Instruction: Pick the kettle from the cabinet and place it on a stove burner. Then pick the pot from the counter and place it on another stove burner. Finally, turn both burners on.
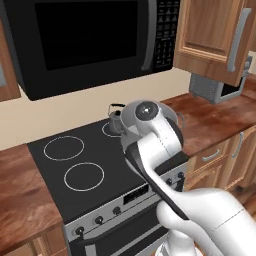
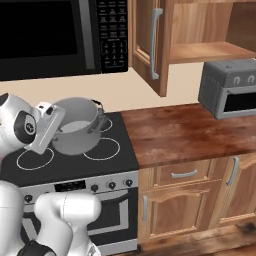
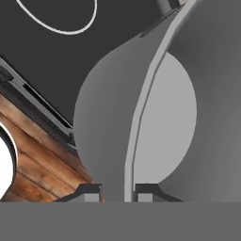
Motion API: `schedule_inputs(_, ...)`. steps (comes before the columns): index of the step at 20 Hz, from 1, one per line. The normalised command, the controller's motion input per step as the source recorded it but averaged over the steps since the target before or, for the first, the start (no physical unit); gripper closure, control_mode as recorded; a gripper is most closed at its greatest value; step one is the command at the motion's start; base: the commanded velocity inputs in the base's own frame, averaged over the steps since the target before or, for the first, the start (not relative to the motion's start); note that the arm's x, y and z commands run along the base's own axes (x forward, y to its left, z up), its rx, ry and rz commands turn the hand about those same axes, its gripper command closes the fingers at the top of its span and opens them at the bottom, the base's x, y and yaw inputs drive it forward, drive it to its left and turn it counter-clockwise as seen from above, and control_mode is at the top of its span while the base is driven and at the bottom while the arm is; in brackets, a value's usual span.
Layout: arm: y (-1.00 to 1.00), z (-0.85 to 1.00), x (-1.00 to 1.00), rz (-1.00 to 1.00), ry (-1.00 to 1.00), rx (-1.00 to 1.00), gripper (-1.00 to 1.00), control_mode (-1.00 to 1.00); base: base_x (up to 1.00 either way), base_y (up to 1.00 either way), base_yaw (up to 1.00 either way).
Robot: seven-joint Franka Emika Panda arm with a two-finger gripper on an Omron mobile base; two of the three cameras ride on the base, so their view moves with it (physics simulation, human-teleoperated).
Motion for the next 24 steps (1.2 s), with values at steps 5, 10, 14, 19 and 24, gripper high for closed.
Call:
schedule_inputs(5, -0.02, -0.09, 0.28, -0.05, 0.00, 0.00, 1.00, -1.00, 0.00, 0.00, 0.00)
schedule_inputs(10, -0.05, -0.14, 0.26, -0.05, 0.00, 0.00, 1.00, -1.00, 0.00, 0.00, 0.00)
schedule_inputs(14, -0.05, -0.19, 0.25, -0.04, 0.01, 0.00, 1.00, -1.00, 0.00, 0.00, 0.00)
schedule_inputs(19, -0.04, -0.22, 0.23, -0.04, 0.01, 0.00, 1.00, -1.00, 0.00, 0.00, 0.00)
schedule_inputs(24, -0.05, -0.18, 0.23, -0.04, 0.00, 0.00, 1.00, -1.00, 0.00, 0.00, 0.00)
